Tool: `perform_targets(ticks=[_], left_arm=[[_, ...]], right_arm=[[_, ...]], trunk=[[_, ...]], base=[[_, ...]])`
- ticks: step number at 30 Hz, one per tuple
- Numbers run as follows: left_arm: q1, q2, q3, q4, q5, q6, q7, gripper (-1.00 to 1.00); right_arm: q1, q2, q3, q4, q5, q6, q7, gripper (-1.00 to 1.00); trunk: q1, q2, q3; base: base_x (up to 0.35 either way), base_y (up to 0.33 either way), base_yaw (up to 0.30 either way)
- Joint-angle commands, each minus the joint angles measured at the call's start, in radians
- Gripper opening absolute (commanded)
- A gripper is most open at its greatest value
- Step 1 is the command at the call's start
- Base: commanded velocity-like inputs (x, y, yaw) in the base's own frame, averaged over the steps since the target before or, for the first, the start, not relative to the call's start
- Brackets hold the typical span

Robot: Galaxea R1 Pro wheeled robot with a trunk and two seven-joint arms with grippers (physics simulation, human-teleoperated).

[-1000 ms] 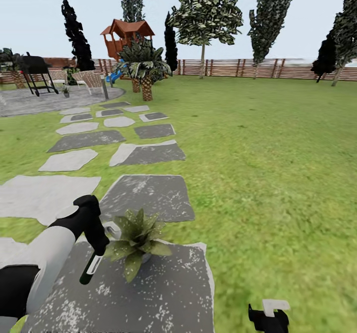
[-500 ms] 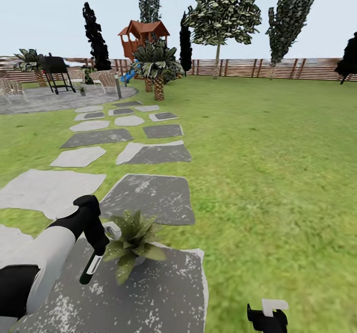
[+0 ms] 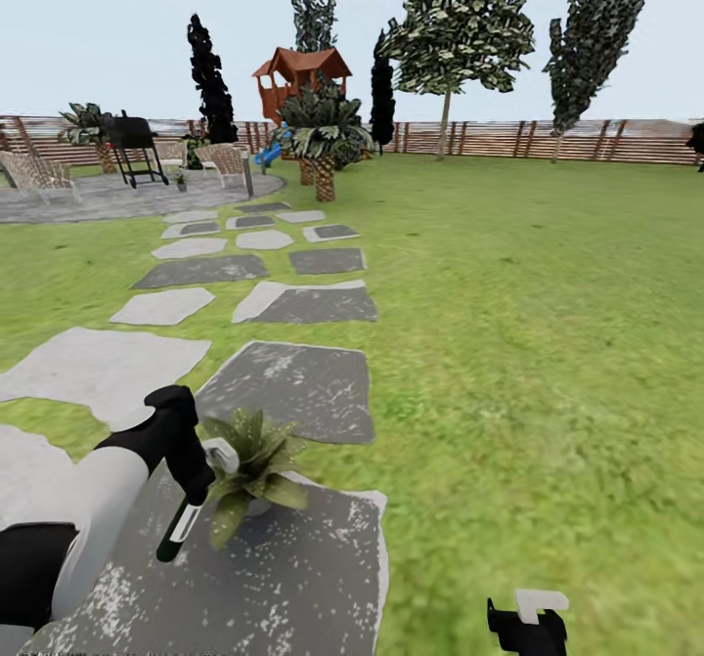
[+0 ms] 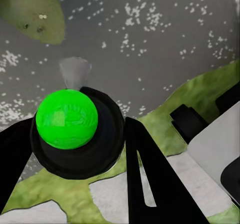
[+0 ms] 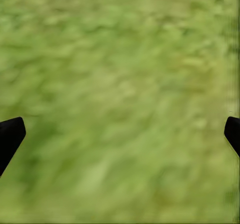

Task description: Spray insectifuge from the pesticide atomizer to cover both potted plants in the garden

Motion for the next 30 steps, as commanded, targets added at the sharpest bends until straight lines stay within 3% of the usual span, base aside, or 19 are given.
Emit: perform_targets(ticks=[1, 23, 26, 30], left_arm=[[0.0, 0.001, -0.005, -0.001, -0.004, 0.01, -0.008, -1.0], [0.022, 0.002, 0.002, 0.015, -0.002, 0.007, 0.022, -1.0], [0.044, -0.019, 0.004, 0.017, 0.002, 0.007, 0.049, -1.0], [0.046, -0.025, 0.004, 0.017, 0.006, 0.007, 0.055, -1.0]], right_arm=[[-0.001, 0.0, -0.007, 0.001, 0.011, -0.003, -0.003, 1.0], [-0.001, 0.0, -0.007, 0.002, 0.011, -0.003, -0.002, 1.0], [-0.001, 0.0, -0.007, 0.002, 0.011, -0.003, -0.002, 1.0], [-0.001, 0.001, -0.007, 0.002, 0.011, -0.003, -0.002, 1.0]], trunk=[[0.0, 0.0, -0.001], [0.0, 0.0, -0.001], [0.0, 0.0, -0.001], [0.0, 0.0, -0.001]], base=[[0.047, -0.271, 0.2], [0.109, -0.245, 0.273], [0.112, -0.257, 0.277], [0.095, -0.261, 0.263]])
